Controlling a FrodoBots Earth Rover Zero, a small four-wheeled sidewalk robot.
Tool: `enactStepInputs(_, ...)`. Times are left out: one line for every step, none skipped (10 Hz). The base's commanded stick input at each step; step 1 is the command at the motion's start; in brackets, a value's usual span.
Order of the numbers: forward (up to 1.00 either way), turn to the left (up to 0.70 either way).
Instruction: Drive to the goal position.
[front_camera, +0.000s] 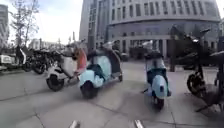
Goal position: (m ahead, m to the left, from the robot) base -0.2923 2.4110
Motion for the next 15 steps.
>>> enactStepInputs(0.45, -0.27)
enactStepInputs(0.45, -0.27)
enactStepInputs(0.45, -0.27)
enactStepInputs(0.29, -0.22)
enactStepInputs(0.0, -0.05)
enactStepInputs(0.0, 0.0)
enactStepInputs(0.0, 0.0)
enactStepInputs(0.0, 0.0)
enactStepInputs(0.0, -0.01)
enactStepInputs(0.0, -0.03)
enactStepInputs(0.0, -0.44)
enactStepInputs(0.0, -0.38)
enactStepInputs(0.0, -0.16)
enactStepInputs(0.0, -0.02)
enactStepInputs(0.0, 0.0)
